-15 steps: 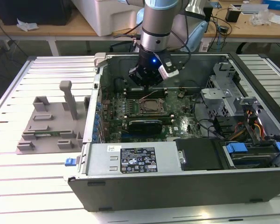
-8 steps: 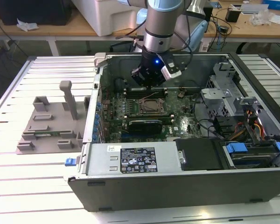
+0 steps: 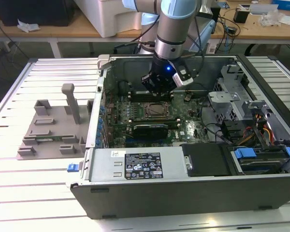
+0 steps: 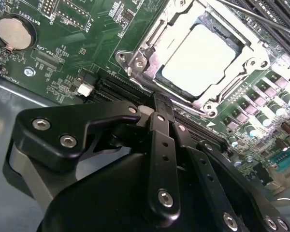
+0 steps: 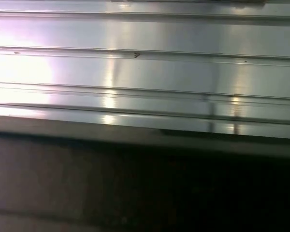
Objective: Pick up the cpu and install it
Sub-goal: 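Install the first cpu locking lever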
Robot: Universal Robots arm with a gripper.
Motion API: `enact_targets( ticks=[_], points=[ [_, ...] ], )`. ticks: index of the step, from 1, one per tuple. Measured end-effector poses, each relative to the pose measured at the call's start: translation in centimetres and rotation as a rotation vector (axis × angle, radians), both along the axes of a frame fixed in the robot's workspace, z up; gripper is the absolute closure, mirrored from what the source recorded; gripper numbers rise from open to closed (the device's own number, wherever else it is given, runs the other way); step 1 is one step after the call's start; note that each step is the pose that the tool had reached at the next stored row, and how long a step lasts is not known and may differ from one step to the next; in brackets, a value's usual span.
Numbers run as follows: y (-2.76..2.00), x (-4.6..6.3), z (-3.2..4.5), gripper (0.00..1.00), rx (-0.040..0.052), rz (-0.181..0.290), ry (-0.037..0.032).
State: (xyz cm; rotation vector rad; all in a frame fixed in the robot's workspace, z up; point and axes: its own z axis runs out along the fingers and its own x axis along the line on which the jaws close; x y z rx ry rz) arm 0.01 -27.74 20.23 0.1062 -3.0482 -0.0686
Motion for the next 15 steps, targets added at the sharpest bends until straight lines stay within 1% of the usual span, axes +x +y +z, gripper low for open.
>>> enact_targets(
  ticks=[2, 4, 5, 6, 8, 11, 12, 13, 14, 15],
  points=[
    [0.00, 0.0, -0.05, 0.89, 0.0013, 0.000, -0.0007],
    [0.04, 0.2, -0.06, 0.89, 0.0005, 0.000, -0.0002],
    [0.12, 0.2, -0.07, 0.89, 0.0004, 0.000, -0.0003],
    [0.30, 0.2, -0.08, 0.89, 0.0010, 0.000, -0.0001],
    [0.42, 0.2, -0.06, 0.89, 0.0007, 0.000, -0.0003],
    [0.35, 0.2, 0.15, 0.89, 0.0009, 0.000, -0.0012],
    [0.31, 0.2, 0.24, 0.89, 0.0007, 0.000, -0.0032],
    [0.31, 0.2, 0.39, 0.89, 0.0006, 0.000, -0.0045],
    [0.31, 0.2, 0.73, 0.89, 0.0007, 0.000, -0.0056],
    [0.31, 0.2, 1.75, 0.89, 0.0008, 0.000, -0.0058]
  ],
)
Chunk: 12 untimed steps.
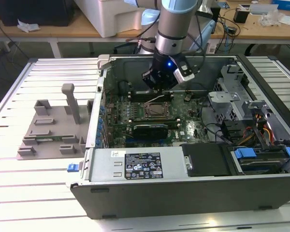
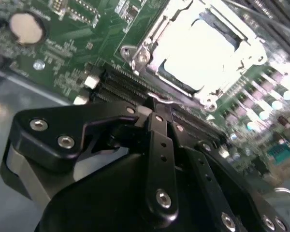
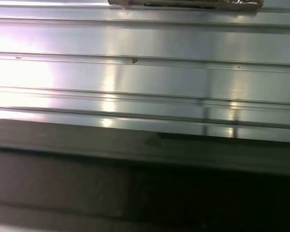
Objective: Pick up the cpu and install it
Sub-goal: 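Install the first cpu locking lever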
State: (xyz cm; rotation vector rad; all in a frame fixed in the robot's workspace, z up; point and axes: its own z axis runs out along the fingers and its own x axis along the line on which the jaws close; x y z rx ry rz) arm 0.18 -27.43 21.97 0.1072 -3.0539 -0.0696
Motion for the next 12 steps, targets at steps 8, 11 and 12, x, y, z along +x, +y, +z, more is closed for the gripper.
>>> enact_targets(
  ticks=[8, 11, 12],
  points=[
    [0.00, 0.0, 4.76, 0.89, -0.0003, 0.000, 0.0001],
    [-0.01, -0.5, 4.93, 0.89, 0.0015, 0.000, -0.0002],
    [-0.01, -1.3, 4.68, 0.89, 0.0031, 0.000, -0.0001]
  ],
)
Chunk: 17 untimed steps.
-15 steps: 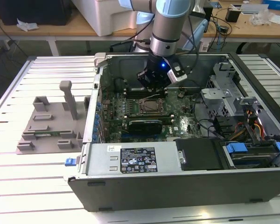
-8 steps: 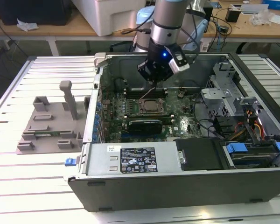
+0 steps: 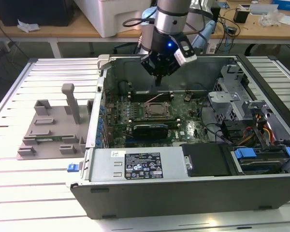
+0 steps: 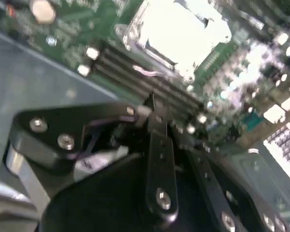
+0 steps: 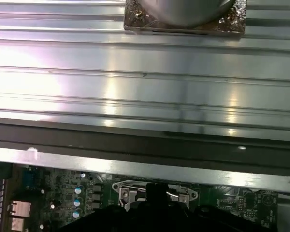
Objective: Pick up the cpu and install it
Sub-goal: 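Install the first cpu locking lever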
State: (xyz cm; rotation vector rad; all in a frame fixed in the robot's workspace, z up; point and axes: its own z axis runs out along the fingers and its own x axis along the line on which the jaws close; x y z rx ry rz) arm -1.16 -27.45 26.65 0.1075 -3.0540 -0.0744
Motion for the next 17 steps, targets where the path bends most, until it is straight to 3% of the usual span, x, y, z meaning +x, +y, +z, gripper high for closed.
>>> enact_targets(
  ticks=[3, 5, 7, 8, 9, 10, 12, 14, 17],
  points=[
    [-0.15, -1.2, -0.75, 0.89, -0.0001, 0.000, 0.0001],
    [-0.98, -1.3, -1.53, 0.89, 0.0000, 0.001, 0.0001],
    [-1.22, -1.3, -2.12, 0.89, 0.0001, 0.004, 0.0001],
    [-1.18, -1.3, -2.48, 0.89, 0.0000, 0.006, 0.0002],
    [-0.51, -1.3, -3.83, 0.89, 0.0001, 0.018, 0.0001],
    [-0.26, -1.1, -4.54, 0.89, -0.0003, 0.022, 0.0003],
    [-0.26, -0.4, -4.89, 0.89, -0.0003, 0.023, 0.0002],
    [-0.15, 0.3, -5.90, 0.89, -0.0033, 0.023, 0.0017],
    [-0.14, 0.8, -6.18, 0.89, -0.0035, 0.023, 0.0018]
  ],
)
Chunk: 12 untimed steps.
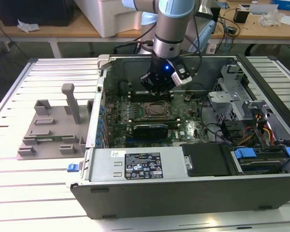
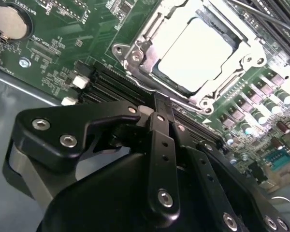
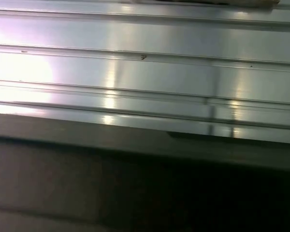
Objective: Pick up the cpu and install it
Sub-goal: 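Install the first cpu locking lever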
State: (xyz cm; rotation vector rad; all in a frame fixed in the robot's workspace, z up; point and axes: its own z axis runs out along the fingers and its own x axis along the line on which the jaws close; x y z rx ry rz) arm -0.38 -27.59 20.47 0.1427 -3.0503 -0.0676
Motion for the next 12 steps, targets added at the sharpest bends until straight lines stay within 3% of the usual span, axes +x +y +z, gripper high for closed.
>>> enact_targets(
  ticks=[8, 12],
  points=[
    [0.00, 0.60, -0.37, 0.89, 0.0000, 0.000, 0.0005],
    [-0.01, 0.95, -0.50, 0.89, 0.0068, 0.000, 0.0021]
  ],
)
